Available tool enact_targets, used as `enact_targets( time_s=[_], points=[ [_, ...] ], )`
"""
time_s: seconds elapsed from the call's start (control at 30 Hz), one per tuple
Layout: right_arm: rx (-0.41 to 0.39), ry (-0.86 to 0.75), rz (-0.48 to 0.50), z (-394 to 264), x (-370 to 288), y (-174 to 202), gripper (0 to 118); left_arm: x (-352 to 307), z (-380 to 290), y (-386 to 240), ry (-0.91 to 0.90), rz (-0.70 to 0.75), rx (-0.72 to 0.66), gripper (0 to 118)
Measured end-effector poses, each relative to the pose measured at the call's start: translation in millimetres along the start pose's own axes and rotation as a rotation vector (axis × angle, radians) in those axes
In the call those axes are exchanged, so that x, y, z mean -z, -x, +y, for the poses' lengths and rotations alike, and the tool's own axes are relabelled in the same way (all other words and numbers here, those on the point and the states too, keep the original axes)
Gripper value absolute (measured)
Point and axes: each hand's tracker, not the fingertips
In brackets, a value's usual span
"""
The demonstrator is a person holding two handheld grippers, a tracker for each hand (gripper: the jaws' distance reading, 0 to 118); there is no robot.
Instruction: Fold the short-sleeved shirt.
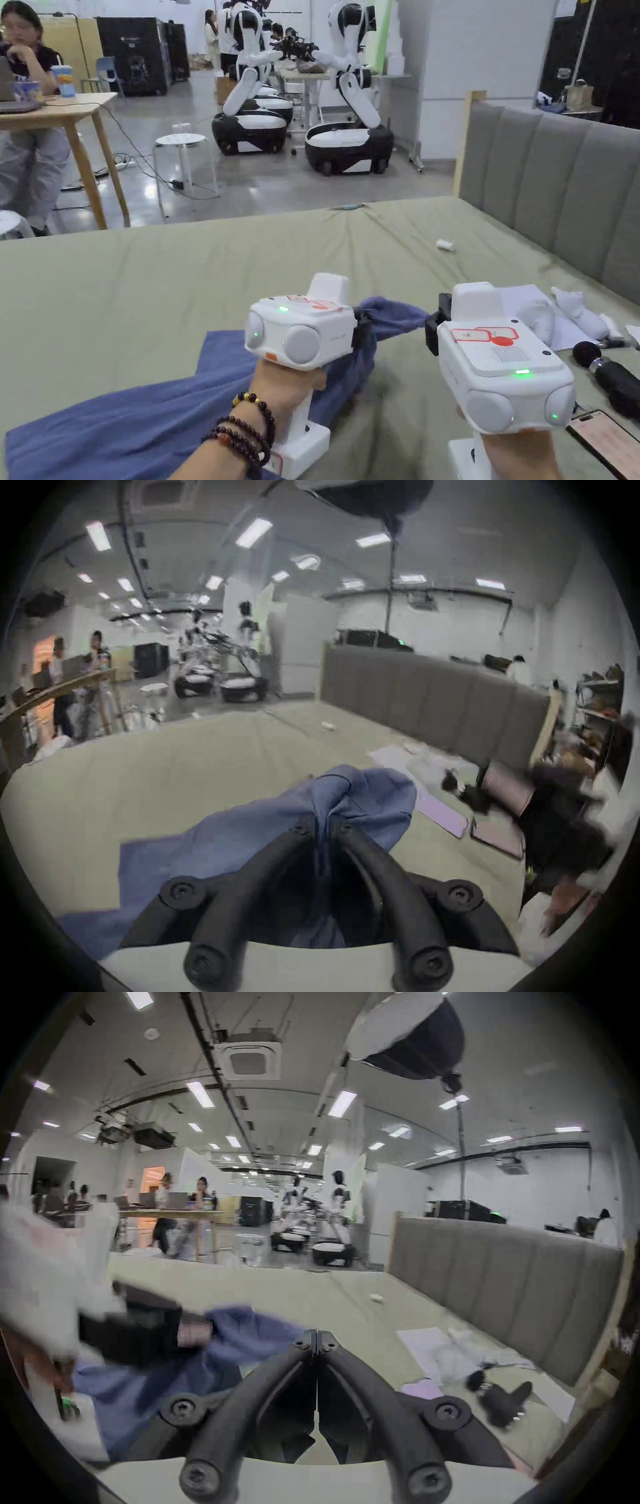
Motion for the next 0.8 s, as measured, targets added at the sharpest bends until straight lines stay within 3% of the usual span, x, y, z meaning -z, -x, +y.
enact_targets(
  time_s=[0.23, 0.27, 0.3, 0.33, 0.37, 0.4, 0.43, 0.6, 0.67, 0.73, 0.8],
  points=[
    [0.009, 0.051, -0.039, -25, 1, -39, 1, 55, -74, -26, 0.181, -0.001, -0.038, 6],
    [0.014, 0.056, -0.036, -27, 1, -40, 1, 54, -74, -25, 0.167, -0.002, -0.033, 7],
    [0.014, 0.062, -0.035, -28, 2, -39, 1, 54, -71, -23, 0.164, -0.003, -0.031, 15],
    [0.013, 0.065, -0.035, -30, 3, -38, 1, 54, -66, -22, 0.167, -0.008, -0.036, 30],
    [0.012, 0.067, -0.034, -31, 3, -37, 1, 52, -60, -26, 0.167, 0.006, -0.028, 56],
    [0.011, 0.071, -0.030, -30, 5, -34, 1, 50, -55, -26, 0.162, 0.063, 0.001, 93],
    [0.010, 0.073, -0.026, -30, 6, -31, 1, 46, -50, -24, 0.144, 0.100, 0.024, 117],
    [-0.002, 0.062, 0.024, -19, 7, -4, 1, -3, -20, 15, -0.038, 0.152, -0.056, 115],
    [0.004, 0.044, 0.055, -14, 5, 13, 1, -38, -15, 38, -0.088, 0.205, -0.085, 108],
    [-0.005, 0.031, 0.095, -9, 4, 33, 1, -69, -20, 68, -0.125, 0.275, -0.104, 75],
    [-0.019, 0.023, 0.130, -7, 5, 53, 2, -99, -27, 94, -0.100, 0.369, -0.114, 31]
  ],
)
